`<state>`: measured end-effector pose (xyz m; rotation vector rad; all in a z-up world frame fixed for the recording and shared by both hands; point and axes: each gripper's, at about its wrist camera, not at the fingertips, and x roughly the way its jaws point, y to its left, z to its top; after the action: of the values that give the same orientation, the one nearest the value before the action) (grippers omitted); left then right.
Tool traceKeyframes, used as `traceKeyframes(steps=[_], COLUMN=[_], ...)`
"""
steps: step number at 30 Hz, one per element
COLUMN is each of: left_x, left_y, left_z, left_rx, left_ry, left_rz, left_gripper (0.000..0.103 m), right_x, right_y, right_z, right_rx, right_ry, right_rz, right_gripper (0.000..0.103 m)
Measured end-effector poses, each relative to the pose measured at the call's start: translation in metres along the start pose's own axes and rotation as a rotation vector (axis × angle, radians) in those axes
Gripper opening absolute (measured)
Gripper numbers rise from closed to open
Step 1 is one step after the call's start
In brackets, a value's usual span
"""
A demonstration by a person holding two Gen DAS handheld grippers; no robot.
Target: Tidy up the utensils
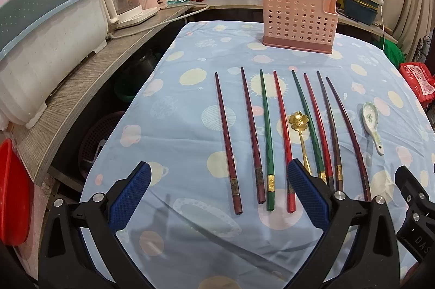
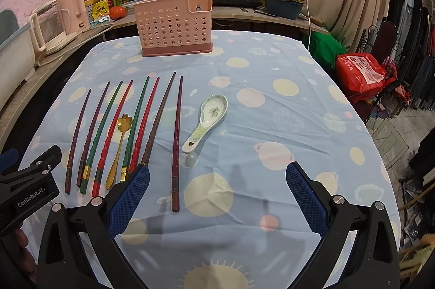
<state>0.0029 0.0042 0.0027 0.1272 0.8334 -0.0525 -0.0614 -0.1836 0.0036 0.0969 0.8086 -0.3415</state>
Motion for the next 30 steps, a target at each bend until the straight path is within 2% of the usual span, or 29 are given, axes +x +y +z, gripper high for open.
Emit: traceKeyframes(steps=[30], left_x=[0.0025], left_y=[0.0015], left_z=[-0.0019], left_rx=[0.001], left_ry=[-0.002], left_rz=[-0.005], left_gripper=[0.096], right_x=[0.0008], right_y=[-0.0014], right_z=[0.0002], right_rx=[0.003], right_ry=[0.002], right_rz=[0.002], right_gripper=[0.096])
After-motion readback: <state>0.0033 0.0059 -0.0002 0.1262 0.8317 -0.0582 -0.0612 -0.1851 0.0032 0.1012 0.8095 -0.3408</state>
